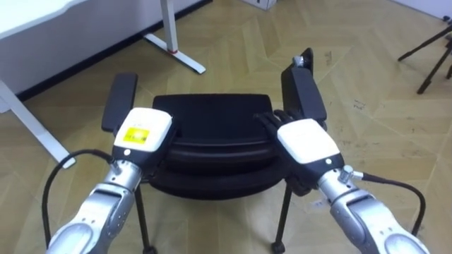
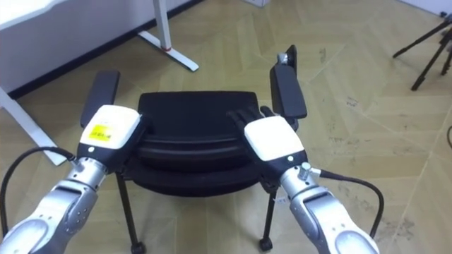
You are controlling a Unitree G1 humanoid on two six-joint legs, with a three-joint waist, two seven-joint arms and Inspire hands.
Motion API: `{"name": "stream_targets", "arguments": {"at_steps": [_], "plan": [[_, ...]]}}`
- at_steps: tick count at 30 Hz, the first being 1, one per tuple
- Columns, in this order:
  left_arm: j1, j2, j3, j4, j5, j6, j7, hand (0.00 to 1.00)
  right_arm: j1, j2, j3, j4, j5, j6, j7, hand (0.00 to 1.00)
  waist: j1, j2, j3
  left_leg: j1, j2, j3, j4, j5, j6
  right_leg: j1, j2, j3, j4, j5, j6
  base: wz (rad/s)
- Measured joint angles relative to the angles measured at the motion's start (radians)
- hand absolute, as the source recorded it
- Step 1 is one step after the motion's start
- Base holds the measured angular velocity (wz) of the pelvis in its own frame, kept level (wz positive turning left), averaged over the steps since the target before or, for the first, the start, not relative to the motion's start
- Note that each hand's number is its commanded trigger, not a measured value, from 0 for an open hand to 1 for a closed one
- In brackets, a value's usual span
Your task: Push chair
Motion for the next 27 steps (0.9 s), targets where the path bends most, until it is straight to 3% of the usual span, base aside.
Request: {"name": "stream_targets", "arguments": {"at_steps": [22,27], "plan": [[0.000,-0.006,-0.002,0.000,0.000,-0.002,-0.002,1.00,0.008,0.001,0.002,0.019,0.000,0.000,-0.040,0.00,0.002,0.000,0.0004,0.003,0.000,-0.002,-0.002,0.000,0.000,0.005,0.000,-0.008,-0.001,0.000,0.000,0.01],[-0.006,-0.006,-0.002,0.007,0.001,-0.002,-0.001,1.00,-0.010,0.023,0.003,0.063,0.004,-0.001,-0.070,0.00,0.002,0.000,0.0007,0.002,0.000,-0.004,-0.002,0.000,0.000,0.005,0.000,-0.009,-0.001,0.000,0.000,0.00]]}}
